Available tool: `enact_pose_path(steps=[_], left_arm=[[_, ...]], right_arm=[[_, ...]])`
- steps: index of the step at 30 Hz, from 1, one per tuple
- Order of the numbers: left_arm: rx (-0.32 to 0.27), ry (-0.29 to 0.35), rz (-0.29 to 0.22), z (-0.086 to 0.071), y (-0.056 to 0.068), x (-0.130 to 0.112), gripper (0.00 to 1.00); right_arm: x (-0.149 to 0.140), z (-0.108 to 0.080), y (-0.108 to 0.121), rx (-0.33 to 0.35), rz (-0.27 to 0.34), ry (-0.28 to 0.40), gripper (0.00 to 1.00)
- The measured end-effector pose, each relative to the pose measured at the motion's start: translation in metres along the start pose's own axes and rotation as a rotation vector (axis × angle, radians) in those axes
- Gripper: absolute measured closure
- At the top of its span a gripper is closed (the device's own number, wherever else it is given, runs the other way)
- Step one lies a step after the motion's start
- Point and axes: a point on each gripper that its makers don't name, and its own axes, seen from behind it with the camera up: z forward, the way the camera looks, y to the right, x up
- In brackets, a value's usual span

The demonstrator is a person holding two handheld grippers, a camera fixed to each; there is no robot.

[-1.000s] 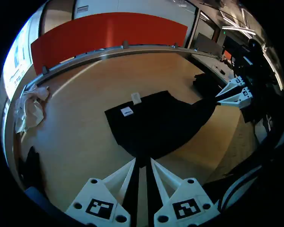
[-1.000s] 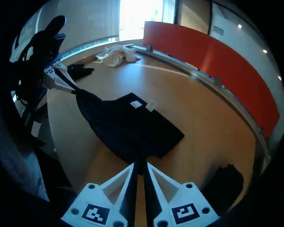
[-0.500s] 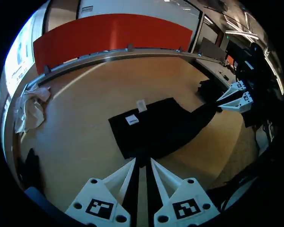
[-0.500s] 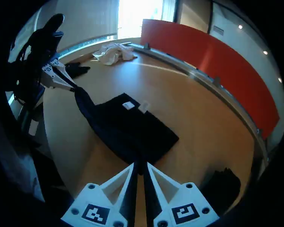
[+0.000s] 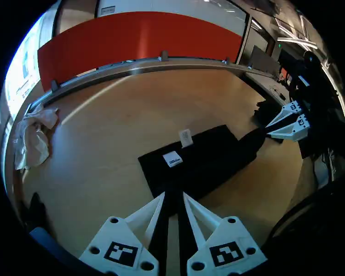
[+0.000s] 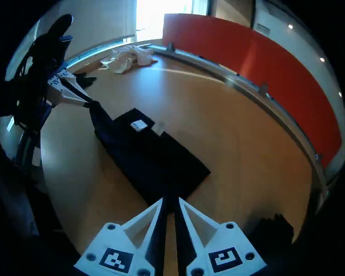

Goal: Fold towel

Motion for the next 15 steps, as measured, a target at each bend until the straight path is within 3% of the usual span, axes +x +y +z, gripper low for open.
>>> enact_pose_path(steps=[15], left_arm=[[0.002,-0.046,-0.004,0.057,-0.023,-0.003,0.88]], right_arm=[[-0.009,0.053,0.022,0.018,0.068,-0.037,0.89]])
